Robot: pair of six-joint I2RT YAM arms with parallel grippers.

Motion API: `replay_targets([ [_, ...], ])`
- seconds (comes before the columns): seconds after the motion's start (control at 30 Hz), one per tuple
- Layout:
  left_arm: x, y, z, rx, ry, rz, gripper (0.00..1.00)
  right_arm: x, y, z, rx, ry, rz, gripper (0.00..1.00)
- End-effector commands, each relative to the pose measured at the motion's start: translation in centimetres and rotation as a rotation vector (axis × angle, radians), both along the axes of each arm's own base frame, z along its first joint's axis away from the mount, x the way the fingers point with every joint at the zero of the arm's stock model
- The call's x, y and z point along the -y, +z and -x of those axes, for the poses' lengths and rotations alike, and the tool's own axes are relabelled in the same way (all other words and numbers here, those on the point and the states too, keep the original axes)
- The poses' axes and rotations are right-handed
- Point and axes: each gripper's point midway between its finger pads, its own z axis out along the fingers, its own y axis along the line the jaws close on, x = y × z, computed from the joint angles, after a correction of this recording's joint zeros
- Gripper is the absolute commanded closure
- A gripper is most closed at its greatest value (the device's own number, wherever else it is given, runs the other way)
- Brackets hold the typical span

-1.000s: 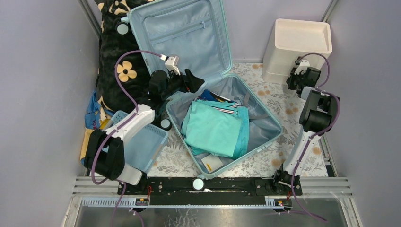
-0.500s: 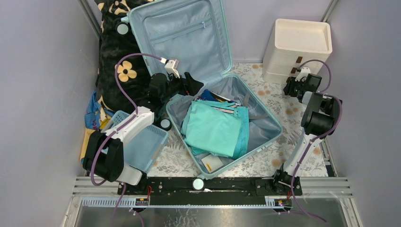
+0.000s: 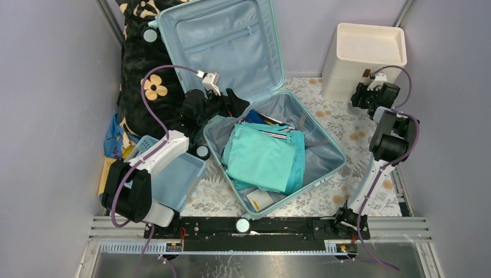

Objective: Open, take out, and arrange the luggage
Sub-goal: Open the drawer in the storage box.

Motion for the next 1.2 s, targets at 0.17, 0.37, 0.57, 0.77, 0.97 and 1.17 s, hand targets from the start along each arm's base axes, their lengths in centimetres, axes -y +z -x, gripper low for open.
replay_targets([
  [0.17,1.0,2.0,-0.7,0.062,-0.007,0.007,0.09,-0.2,1.2,-2.2,0.082,-0.016,-0.036,0.46],
  [0.37,1.3,2.1,-0.9,0.061,-0.012,-0.010,0.09,-0.9,1.4,-3.0,0.098,-0.030,-0.086,0.65],
  [0.57,1.2,1.9,-0.5,0.058,-0.005,-0.006,0.08,-1.8,1.7,-2.8,0.097,-0.011,-0.108,0.68],
  [0.77,1.1,1.7,-0.2,0.060,-0.005,-0.007,0.08,-2.6,1.8,-1.9,0.086,0.013,-0.118,0.59],
  [0.97,1.3,1.7,-0.4,0.063,-0.015,-0.006,0.08,-3.0,2.2,-2.2,0.092,0.011,-0.122,0.59],
  [1.17,1.2,1.7,-0.3,0.068,-0.011,-0.005,0.08,-3.8,2.2,-2.2,0.083,0.015,-0.126,0.50],
])
